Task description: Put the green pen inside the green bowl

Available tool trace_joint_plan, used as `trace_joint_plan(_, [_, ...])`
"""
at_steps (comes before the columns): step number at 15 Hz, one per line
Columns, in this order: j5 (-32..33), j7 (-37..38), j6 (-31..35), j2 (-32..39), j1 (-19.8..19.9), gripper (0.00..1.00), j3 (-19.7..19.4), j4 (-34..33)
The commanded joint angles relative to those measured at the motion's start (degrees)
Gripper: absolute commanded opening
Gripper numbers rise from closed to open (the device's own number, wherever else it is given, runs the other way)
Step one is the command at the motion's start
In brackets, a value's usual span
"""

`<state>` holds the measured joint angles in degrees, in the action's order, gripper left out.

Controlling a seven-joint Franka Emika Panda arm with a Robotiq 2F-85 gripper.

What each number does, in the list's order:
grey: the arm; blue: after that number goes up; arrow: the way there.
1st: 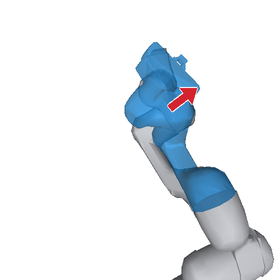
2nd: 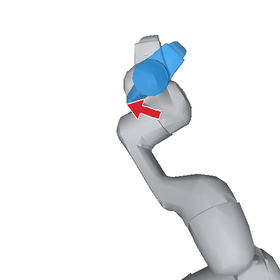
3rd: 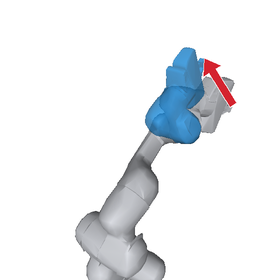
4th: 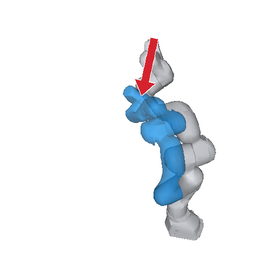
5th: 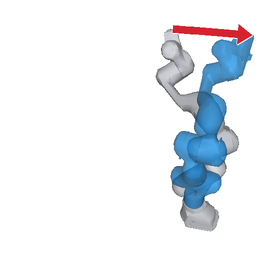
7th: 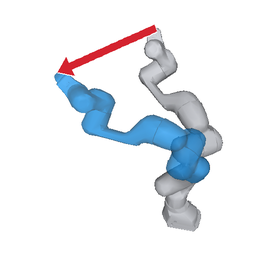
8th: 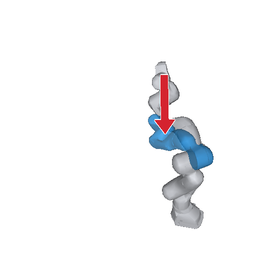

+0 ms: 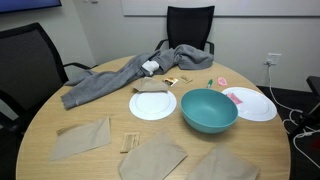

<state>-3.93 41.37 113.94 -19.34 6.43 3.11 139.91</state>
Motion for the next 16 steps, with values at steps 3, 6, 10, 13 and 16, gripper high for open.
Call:
trace_joint_plan(3, [-1.79,10.08,8.92,7.01,1.78,1.00,-1.99,-1.28])
trace_joint_plan(6, [-1.37,15.18,13.51,11.03,2.11,1.00,-3.18,-1.64])
trace_joint_plan(10, [-0.67,22.58,19.24,15.93,2.02,1.00,-4.70,-2.14])
trace_joint_plan(13, [-0.33,26.69,22.00,19.80,1.60,1.00,-5.85,-3.01])
trace_joint_plan(16, [0.05,30.65,24.23,23.69,1.26,1.00,-7.20,-4.17])
